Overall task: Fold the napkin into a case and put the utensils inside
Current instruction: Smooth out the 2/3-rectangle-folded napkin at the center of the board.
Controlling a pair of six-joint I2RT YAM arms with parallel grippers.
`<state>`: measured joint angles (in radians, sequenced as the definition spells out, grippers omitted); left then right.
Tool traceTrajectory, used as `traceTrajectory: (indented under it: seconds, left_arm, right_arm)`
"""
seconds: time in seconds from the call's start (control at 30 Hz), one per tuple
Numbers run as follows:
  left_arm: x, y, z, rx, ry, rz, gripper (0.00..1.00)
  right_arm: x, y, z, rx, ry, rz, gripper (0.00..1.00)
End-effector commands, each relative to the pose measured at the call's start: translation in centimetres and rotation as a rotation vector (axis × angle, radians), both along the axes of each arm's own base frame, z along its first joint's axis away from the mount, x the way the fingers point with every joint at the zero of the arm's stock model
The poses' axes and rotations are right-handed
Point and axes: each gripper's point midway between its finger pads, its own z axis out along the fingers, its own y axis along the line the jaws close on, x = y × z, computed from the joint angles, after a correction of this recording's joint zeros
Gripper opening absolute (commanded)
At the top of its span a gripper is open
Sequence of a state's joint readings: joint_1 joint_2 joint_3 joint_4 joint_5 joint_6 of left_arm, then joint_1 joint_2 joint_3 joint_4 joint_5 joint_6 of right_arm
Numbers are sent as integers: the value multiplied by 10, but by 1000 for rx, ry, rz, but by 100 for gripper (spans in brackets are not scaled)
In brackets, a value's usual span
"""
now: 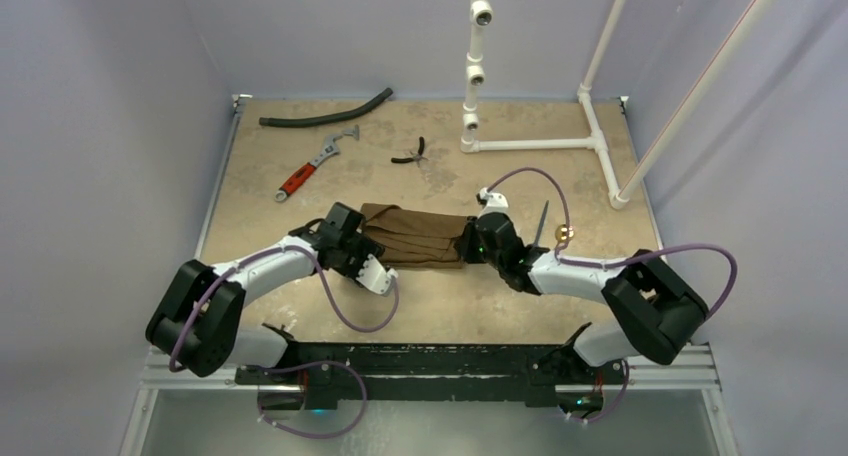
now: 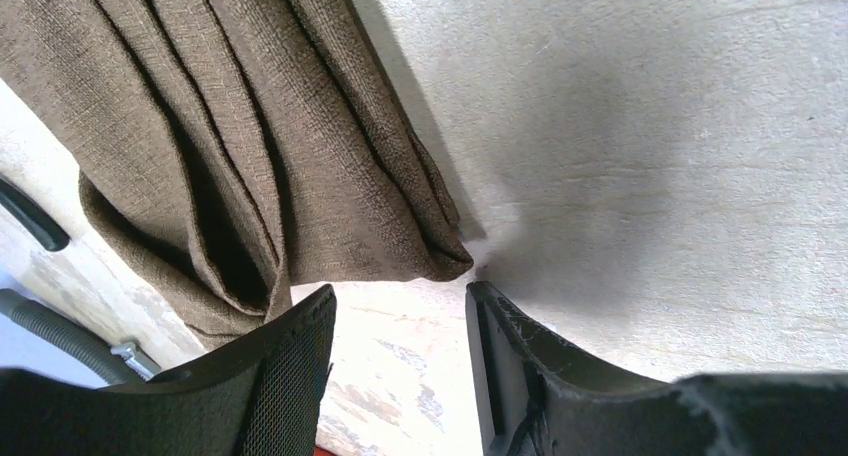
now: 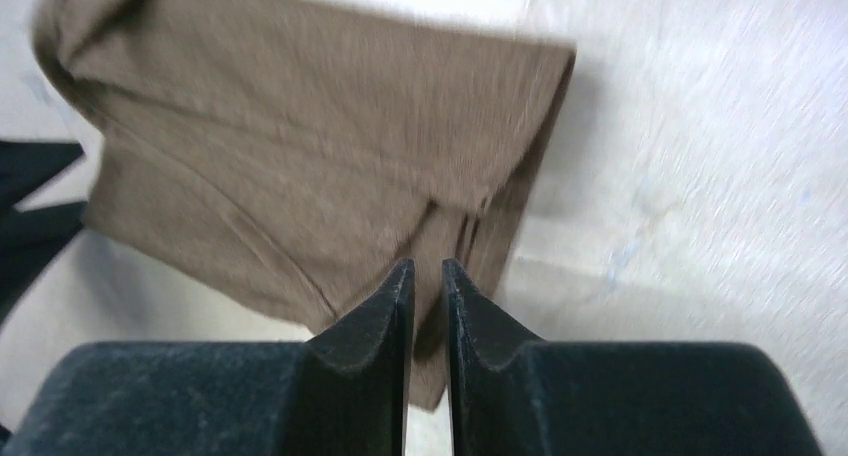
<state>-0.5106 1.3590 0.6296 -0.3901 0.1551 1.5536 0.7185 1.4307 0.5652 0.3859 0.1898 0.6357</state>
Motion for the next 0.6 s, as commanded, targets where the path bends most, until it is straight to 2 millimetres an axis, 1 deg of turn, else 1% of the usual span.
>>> traceTrajectory:
  seconds: [0.0,0.1,0.17,0.23,0.3,0.37,0.47,0.57]
  left_arm:
    - [-8,-3,1,-54,29,25,50]
    - [-9,-4,0,-66,33,35,50]
    - [-8,-6,3,-81,31,42,50]
    - [-8,-8,8,-102,29,54,50]
    - [-11,-10,11,-118,37,47,50]
    - [-18,-12,12,-128,54,27,50]
    - [-25,-15,9,-139,71,-7,47]
    - [-27,-28,14,-175,76,-14,45]
  right_arm:
    - [-35,14,-16,35,58,60,18]
    - [-55,25,-24,27,99,98,18]
    - [-57,29,-15,30,106,106,18]
    - [-55,33,4,39,97,122,20]
    - [-41,34,29,41,47,115,27]
    - [-28,36,48,30,16,112,33]
    - [-19,35,55,-2,24,96,35]
    - [-22,24,51,-18,43,69,41]
